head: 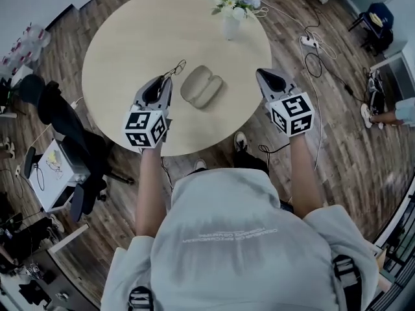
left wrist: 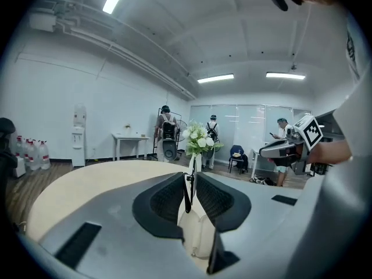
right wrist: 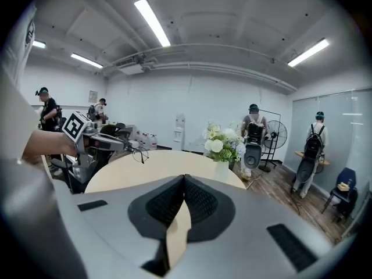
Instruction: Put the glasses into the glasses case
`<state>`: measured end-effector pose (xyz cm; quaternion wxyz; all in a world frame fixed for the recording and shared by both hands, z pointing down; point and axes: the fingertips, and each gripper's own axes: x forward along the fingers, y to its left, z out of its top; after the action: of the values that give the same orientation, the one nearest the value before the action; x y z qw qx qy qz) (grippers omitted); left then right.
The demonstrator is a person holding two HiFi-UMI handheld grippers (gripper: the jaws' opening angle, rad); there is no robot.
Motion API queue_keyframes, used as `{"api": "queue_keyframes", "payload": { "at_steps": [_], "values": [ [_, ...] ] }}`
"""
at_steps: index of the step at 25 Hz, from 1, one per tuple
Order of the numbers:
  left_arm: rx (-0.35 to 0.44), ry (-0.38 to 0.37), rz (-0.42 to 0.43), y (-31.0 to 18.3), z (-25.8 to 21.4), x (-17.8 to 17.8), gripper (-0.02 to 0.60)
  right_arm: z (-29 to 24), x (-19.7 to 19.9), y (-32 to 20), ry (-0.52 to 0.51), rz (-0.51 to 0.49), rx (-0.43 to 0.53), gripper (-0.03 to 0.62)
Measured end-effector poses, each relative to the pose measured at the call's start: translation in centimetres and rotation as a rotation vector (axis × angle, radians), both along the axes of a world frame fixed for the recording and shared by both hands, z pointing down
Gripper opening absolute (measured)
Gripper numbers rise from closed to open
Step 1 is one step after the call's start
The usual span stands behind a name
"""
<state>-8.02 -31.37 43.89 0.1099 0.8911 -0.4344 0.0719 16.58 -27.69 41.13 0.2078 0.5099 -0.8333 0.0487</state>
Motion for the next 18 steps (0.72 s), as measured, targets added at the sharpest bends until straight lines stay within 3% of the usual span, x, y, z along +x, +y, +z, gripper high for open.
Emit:
{"api": "queue_keyframes", "payload": {
  "at_steps": [5,13,18],
  "values": [
    [-0.070,0.053,-0.081,-1.9,1.2,1.3,0.071,2.0,0.7,-4.0,0.028,-0.081,-0.045,0.002],
    [-0.252,0.183,-0.190,-2.5,6.7,3.0,0.071,5.0,0.6,-7.6,0.057,-0.172,-0.086,0.002],
    [-0.363,0.308,-0.270,-2.0,10.4,4.5,0.071,7.6,0.5,-8.2,0.084,-0.253,-0.146,0.002]
  ]
}}
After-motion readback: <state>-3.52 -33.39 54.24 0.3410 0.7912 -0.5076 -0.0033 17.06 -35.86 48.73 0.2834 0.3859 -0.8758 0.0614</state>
